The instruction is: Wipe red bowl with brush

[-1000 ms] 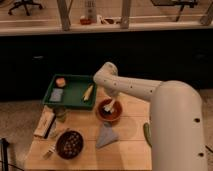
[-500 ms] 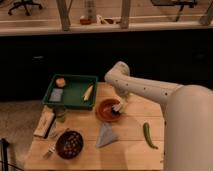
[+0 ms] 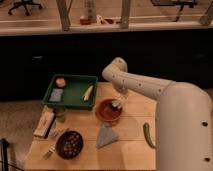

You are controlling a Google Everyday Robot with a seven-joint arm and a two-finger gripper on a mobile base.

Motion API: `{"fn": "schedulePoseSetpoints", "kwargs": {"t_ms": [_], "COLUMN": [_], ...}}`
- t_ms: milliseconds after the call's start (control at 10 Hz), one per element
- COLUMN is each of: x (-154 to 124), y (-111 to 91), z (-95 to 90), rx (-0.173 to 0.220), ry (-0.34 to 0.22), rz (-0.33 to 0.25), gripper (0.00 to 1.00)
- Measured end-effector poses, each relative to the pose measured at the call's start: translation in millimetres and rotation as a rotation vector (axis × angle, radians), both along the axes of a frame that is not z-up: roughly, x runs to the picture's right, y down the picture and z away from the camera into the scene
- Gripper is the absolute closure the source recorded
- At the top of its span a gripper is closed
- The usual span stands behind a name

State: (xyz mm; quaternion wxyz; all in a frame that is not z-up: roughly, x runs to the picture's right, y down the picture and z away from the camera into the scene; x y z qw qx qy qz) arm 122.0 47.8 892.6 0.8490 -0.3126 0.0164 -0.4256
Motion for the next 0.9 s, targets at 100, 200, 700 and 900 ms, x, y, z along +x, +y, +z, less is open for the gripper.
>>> {"fn": "schedulePoseSetpoints", "kwargs": {"t_ms": [100,200,700,900], "x": [-15,-24,-23,6], "y": [2,6,40,39], "z": [5.7,9.0,5.6,0.6], "rx": [-0.012,-0.024,-0.073,-0.058], "ry": [-0.017,-0.032,-0.05,-0.011], "rz": [-0.024,-0.044,-0.067,-0.028], "gripper": [1.0,1.0,1.0,1.0]}}
